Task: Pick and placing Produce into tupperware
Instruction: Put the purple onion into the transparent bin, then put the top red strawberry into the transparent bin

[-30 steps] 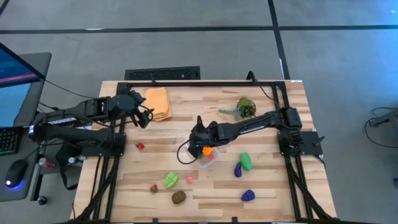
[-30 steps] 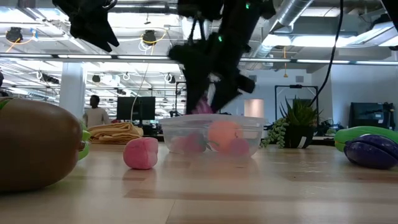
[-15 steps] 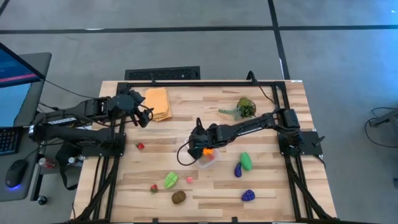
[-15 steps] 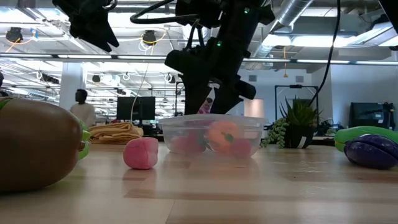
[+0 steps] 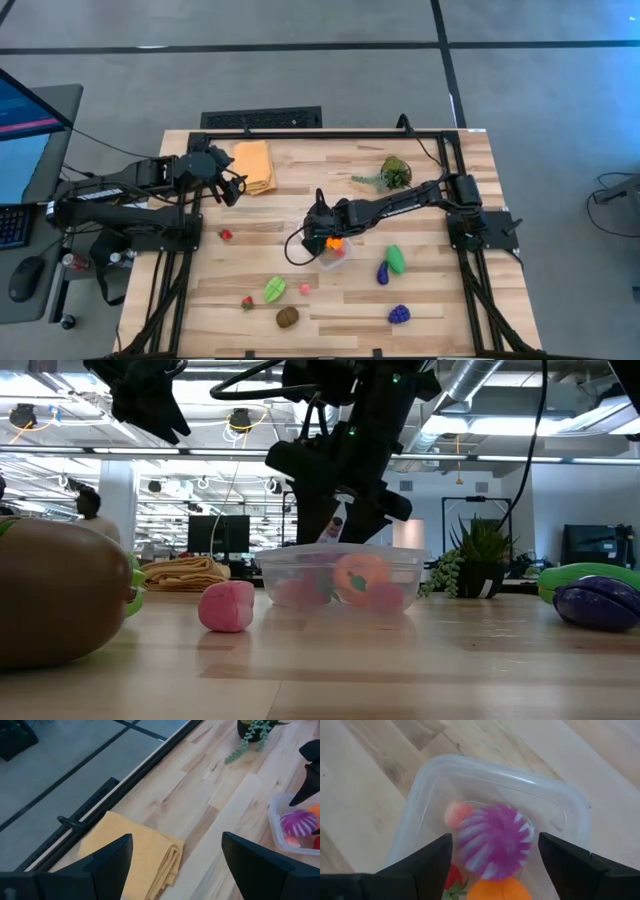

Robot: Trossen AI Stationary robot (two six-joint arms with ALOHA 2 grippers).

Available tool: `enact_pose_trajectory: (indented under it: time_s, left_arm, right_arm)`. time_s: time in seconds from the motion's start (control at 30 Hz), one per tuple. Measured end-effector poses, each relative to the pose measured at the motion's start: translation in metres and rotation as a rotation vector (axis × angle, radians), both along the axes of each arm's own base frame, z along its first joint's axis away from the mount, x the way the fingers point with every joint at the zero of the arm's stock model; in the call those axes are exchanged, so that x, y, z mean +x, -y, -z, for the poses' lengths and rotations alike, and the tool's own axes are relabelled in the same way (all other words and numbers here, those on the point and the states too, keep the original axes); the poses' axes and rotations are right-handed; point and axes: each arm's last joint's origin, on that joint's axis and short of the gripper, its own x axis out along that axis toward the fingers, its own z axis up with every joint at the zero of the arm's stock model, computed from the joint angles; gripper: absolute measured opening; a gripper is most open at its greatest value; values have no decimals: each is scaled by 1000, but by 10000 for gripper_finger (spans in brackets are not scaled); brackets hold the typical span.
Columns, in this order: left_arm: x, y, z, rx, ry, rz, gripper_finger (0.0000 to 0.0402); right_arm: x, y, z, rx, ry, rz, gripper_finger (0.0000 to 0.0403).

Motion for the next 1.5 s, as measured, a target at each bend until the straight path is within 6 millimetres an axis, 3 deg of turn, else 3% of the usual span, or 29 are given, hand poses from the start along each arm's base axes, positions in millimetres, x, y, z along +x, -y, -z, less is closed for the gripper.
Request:
enact_pose_trajectory:
  time_s: [0.33,0.6,0.87,1.0,1.17,1.33,1.5]
  left_arm:
    - [0,0,0,-13,3,12,297]
    - [1,3,3,-79,-17,82,297]
    - [-3,4,16,-120,-188,75,297]
    - [-4,4,18,-132,-202,63,297]
    - [-1,3,16,-134,-156,49,297]
    - [-1,3,25,-143,-177,45,297]
    - [-3,6,59,-248,-266,93,297]
  right_arm:
    - [-1,0,-5,-3,11,1,363]
    - [-14,3,-57,-67,133,-33,351]
    - [-50,-9,-100,-264,71,-172,337]
    - [-69,-21,-105,-370,-29,-208,334]
    - [-98,-29,-101,-425,-285,-282,335]
    - [-128,-22,-104,-508,-415,57,334]
    - [-155,-41,-102,-623,-202,68,332]
